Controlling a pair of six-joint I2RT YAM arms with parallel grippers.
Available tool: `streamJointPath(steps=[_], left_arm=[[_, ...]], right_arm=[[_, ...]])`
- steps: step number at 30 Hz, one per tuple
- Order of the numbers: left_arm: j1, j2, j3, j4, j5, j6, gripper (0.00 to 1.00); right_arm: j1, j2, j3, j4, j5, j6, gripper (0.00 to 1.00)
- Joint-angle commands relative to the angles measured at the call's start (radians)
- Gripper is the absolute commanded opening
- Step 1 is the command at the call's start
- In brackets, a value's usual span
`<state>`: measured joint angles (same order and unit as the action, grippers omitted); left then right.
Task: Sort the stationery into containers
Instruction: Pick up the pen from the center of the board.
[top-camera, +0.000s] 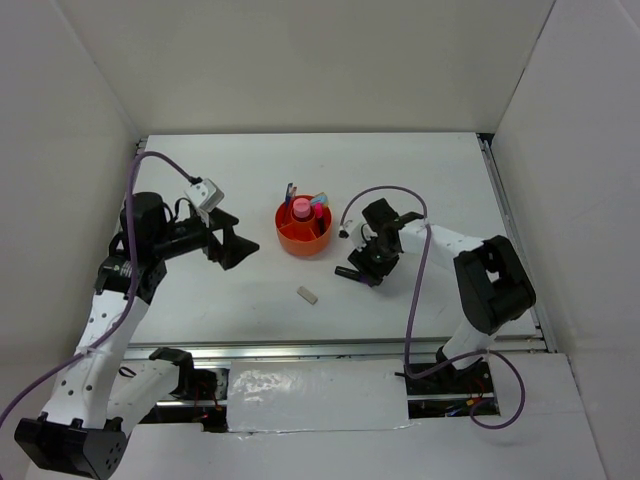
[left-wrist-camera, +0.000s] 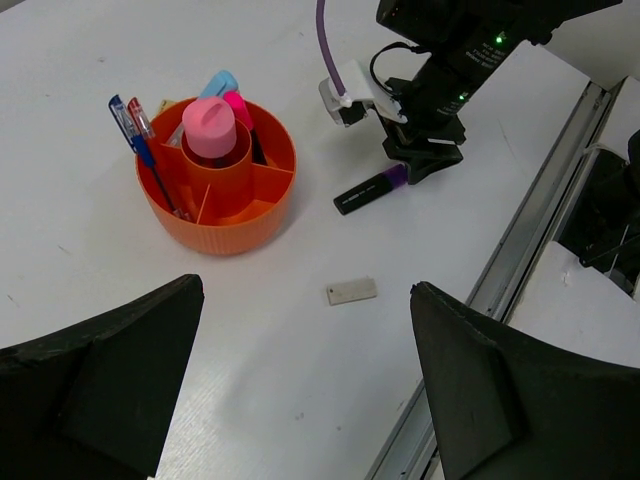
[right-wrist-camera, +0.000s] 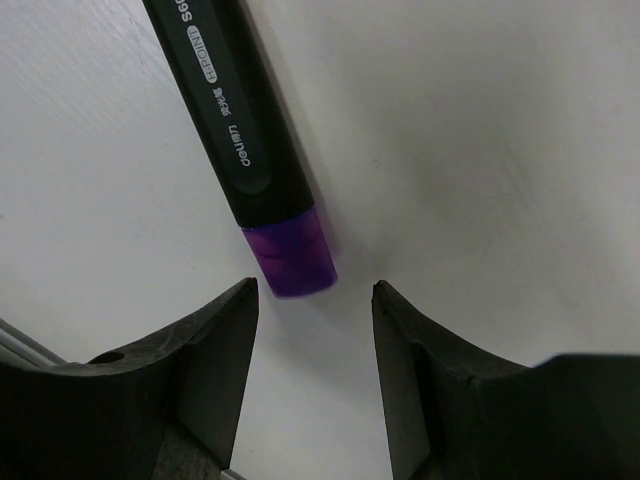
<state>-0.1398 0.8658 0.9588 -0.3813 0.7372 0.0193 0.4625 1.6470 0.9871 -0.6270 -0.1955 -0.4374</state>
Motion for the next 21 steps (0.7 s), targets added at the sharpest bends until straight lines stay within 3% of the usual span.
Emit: streamJointPath(steps=[1, 6, 9, 12, 15, 21], left_arm=[[-0.004, -0.022, -0.006, 0.036, 0.007, 0.018, 0.97], [-0.004, -0.028, -0.017, 0.039, 0.004, 0.014, 0.97], [-0.004, -0.031, -0.015, 0.033, -0.002, 0.021, 0.97], [-0.004, -0.034, -0.018, 0.038, -0.005, 0.016, 0.97], [-0.004, -0.040, -0.029, 0.047, -0.005, 0.005, 0.97], [-0.003, -0.053, -0.035, 0.041, -0.018, 0.014, 0.97]], right_arm=[[0.024, 0.023, 0.035, 0.036, 0.014, -0.030, 0.57], [0.039, 0.065, 0.054, 0.038, 0.034, -0.050, 0.55], [0.045, 0.070, 0.062, 0.027, 0.027, -0.069, 0.48], [0.056, 0.056, 0.059, 0.021, 0.031, -0.092, 0.41], [0.067, 0.040, 0.061, 0.013, 0.045, -0.109, 0.25], [0.077, -0.056, 0.091, -0.072, 0.088, -0.149, 0.11]])
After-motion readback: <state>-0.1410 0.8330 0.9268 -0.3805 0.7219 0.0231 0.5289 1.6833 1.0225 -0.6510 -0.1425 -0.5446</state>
